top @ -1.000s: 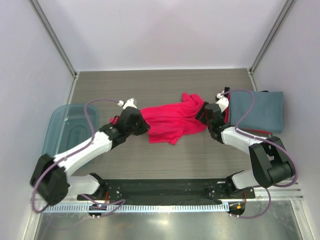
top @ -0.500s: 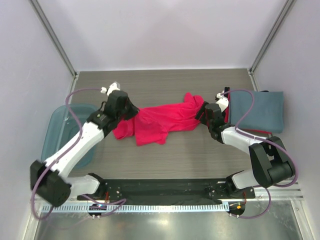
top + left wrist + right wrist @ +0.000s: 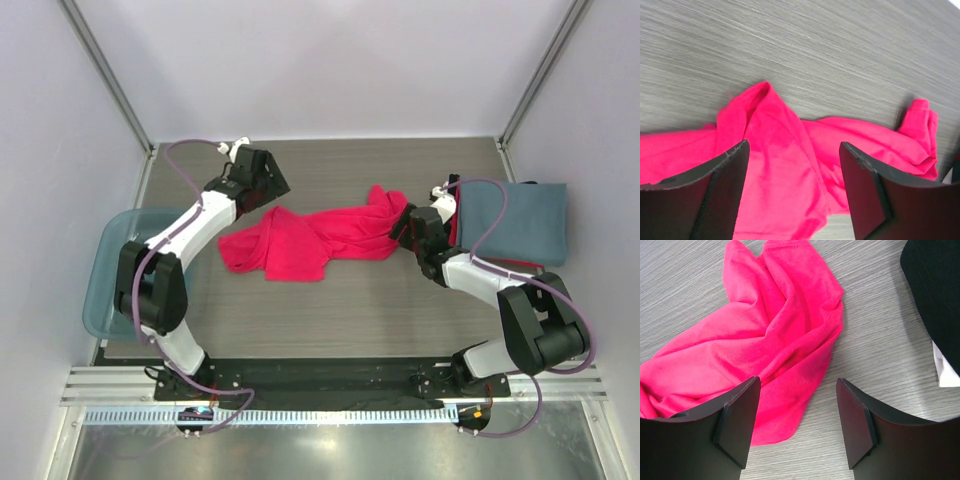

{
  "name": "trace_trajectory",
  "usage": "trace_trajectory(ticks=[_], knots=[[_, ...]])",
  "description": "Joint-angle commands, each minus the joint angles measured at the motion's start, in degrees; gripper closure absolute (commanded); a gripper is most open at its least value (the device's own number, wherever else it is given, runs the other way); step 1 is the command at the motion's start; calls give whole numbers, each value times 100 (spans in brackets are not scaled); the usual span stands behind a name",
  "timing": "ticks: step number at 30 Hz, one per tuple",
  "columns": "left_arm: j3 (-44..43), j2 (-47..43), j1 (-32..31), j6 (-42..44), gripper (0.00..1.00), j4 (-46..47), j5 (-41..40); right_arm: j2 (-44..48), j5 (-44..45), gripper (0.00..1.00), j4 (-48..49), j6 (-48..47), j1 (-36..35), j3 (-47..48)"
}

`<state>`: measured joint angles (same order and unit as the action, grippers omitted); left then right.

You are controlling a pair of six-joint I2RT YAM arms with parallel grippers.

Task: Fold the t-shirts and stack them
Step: Flatten the tshirt out

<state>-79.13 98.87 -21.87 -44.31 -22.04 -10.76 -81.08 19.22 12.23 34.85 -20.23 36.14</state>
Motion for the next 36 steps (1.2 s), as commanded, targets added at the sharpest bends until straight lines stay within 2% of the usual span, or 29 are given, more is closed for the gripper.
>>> trace_trajectory(ticks=[1, 3, 8, 10, 16, 22, 36], knots=[[187, -692, -19, 335, 25, 113, -259, -66, -24, 33, 253, -13, 10, 139], [336, -1070, -19, 432, 26, -19, -242, -83, -33, 33, 262, -5, 10, 139], [1574, -2124, -28, 354, 36, -63, 74, -145, -33, 35, 298, 22, 19, 130], [2161, -2362, -28, 248, 39, -55, 162, -154, -41, 36, 315, 48, 10, 121], [3175, -2943, -28, 55, 48, 138, 451, -198, -59, 36, 342, 66, 10, 121], [3729, -2822, -46, -16, 50, 508, 733, -189, -24, 36, 333, 66, 10, 121], [3817, -1793, -177, -7, 58, 903, 839, -189, 20, 36, 306, 48, 10, 130]])
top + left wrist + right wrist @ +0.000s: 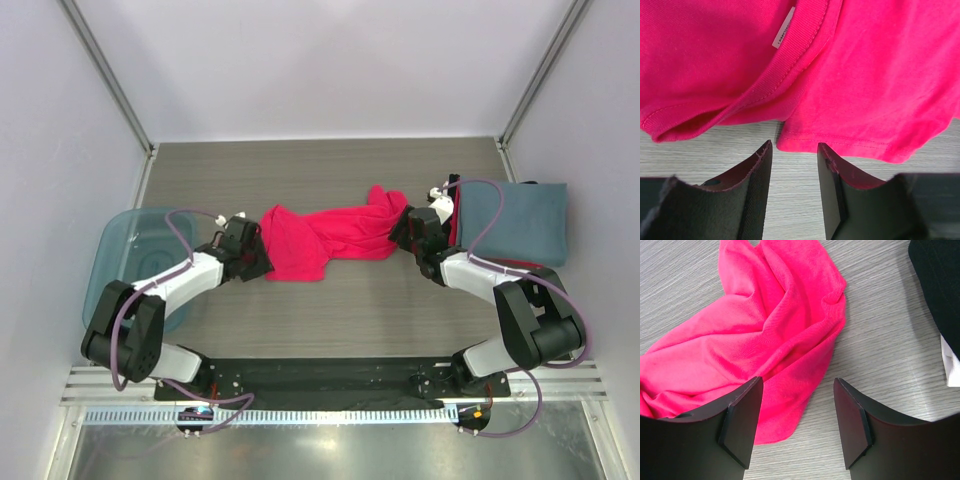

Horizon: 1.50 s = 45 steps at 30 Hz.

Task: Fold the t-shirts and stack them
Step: Flatten the tshirt out

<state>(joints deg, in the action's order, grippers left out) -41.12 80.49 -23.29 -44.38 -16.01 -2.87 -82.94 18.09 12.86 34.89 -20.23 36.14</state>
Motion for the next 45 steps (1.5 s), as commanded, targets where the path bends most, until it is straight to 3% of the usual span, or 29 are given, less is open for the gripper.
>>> trace_trajectory(ticks=[1, 12, 23, 26, 27, 38, 45], knots=[[17, 46, -44, -9, 58, 292, -11, -3, 134, 36, 252, 52, 10, 130], [43, 301, -316, -44, 65, 265, -459, 49, 151, 36, 278, 61, 10, 104], [96, 468, -589, -203, 79, 195, -750, 102, 186, 36, 234, 53, 10, 104], [104, 442, -580, -185, 90, 186, -776, 102, 178, 36, 234, 61, 10, 104], [105, 389, -580, -185, 100, 169, -785, 102, 178, 36, 234, 53, 10, 104], [-299, -542, -589, -141, 100, -561, -1066, 93, 160, 36, 226, 53, 10, 113], [-239, -1017, -615, -290, 100, -711, -663, 85, 151, 36, 225, 52, 10, 121]])
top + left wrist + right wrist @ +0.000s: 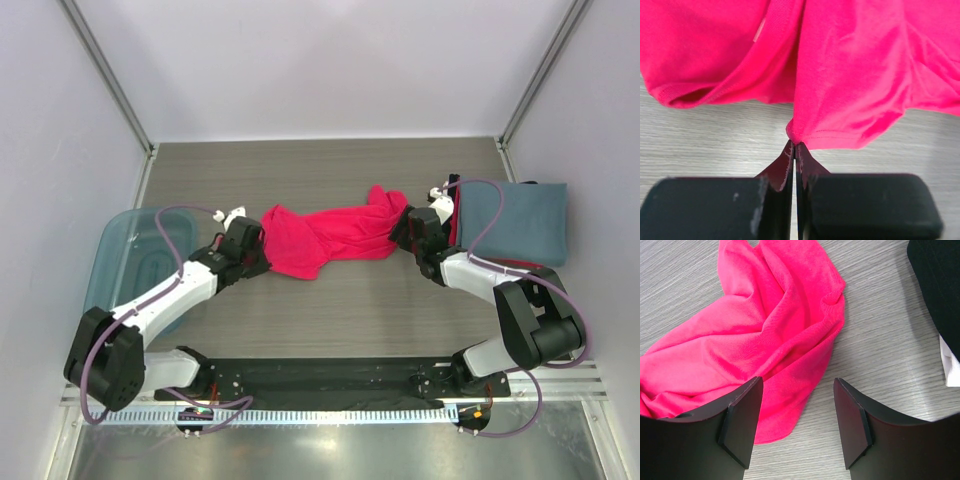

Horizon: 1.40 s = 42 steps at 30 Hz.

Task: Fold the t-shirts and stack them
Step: Flatten the tshirt out

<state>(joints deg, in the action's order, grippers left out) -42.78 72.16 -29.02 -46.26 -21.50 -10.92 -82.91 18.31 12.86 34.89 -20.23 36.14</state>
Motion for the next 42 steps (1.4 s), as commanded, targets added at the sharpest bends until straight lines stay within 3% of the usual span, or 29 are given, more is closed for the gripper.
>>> trace_trajectory(ticks=[1, 7, 12, 16, 17, 20, 23, 31, 42], knots=[[-46, -220, -147, -155, 100, -153, 273, 82, 129, 36, 225, 53, 10, 121], [183, -597, -1209, -778, 100, -188, 178, 56, 129, 36, 217, 53, 10, 139], [235, -642, -1633, -885, 95, -372, -94, 65, 147, 36, 208, 53, 10, 130], [192, -616, -1669, -771, 75, -548, -410, 65, 156, 36, 208, 61, 10, 121], [183, -607, -1669, -744, 63, -592, -559, 65, 147, 36, 208, 53, 10, 121], [69, -537, -1669, -727, 44, -873, -841, 47, 156, 36, 199, 53, 10, 130], [25, -484, -1660, -595, 39, -979, -1061, 39, 156, 36, 199, 53, 10, 130], [-63, 104, -1406, -244, 45, -813, -1316, 3, 130, 36, 217, 70, 10, 139], [-195, 1071, -1185, -111, 55, -232, -974, -23, 77, 36, 208, 70, 10, 165]])
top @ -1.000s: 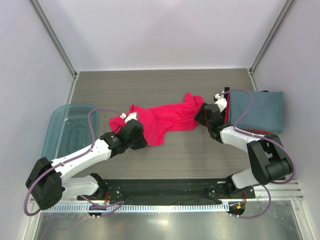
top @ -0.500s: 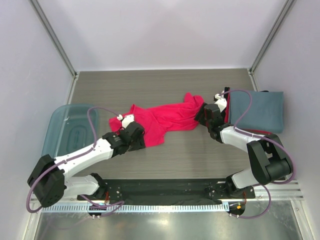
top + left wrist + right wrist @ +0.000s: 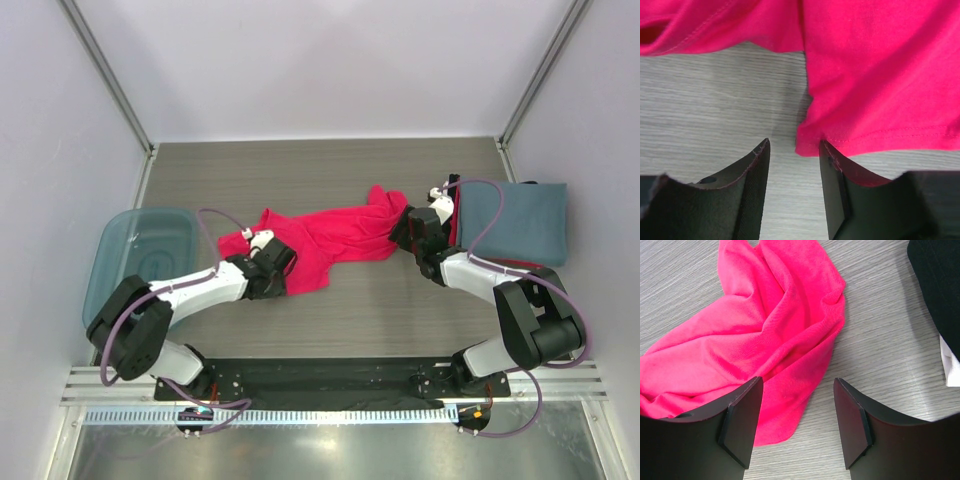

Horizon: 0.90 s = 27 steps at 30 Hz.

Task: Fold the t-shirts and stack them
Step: Flatten the tshirt out

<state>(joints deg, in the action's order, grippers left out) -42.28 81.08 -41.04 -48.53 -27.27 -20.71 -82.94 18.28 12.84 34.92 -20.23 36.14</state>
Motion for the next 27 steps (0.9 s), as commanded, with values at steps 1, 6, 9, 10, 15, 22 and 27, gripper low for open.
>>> trace_trajectory(ticks=[1, 6, 9, 10, 15, 22, 27], knots=[[-289, 250, 17, 116, 55, 354, 14, -21, 88, 36, 210, 68, 10, 174], [-307, 558, 17, 64, 69, 617, 286, 6, 96, 36, 201, 68, 10, 165], [-272, 576, 17, 63, 81, 740, 357, 32, 105, 36, 201, 68, 10, 165], [-272, 576, 17, 81, 87, 749, 366, 32, 105, 36, 184, 77, 10, 157], [-420, 392, 25, 142, 100, 566, 305, 41, 88, 36, 192, 68, 10, 156], [-1123, -599, 596, 221, 100, -6, 637, 76, 131, 36, 175, 94, 10, 148], [-1966, -1322, 1211, 257, 100, -410, 630, 102, 114, 34, 175, 121, 10, 121]])
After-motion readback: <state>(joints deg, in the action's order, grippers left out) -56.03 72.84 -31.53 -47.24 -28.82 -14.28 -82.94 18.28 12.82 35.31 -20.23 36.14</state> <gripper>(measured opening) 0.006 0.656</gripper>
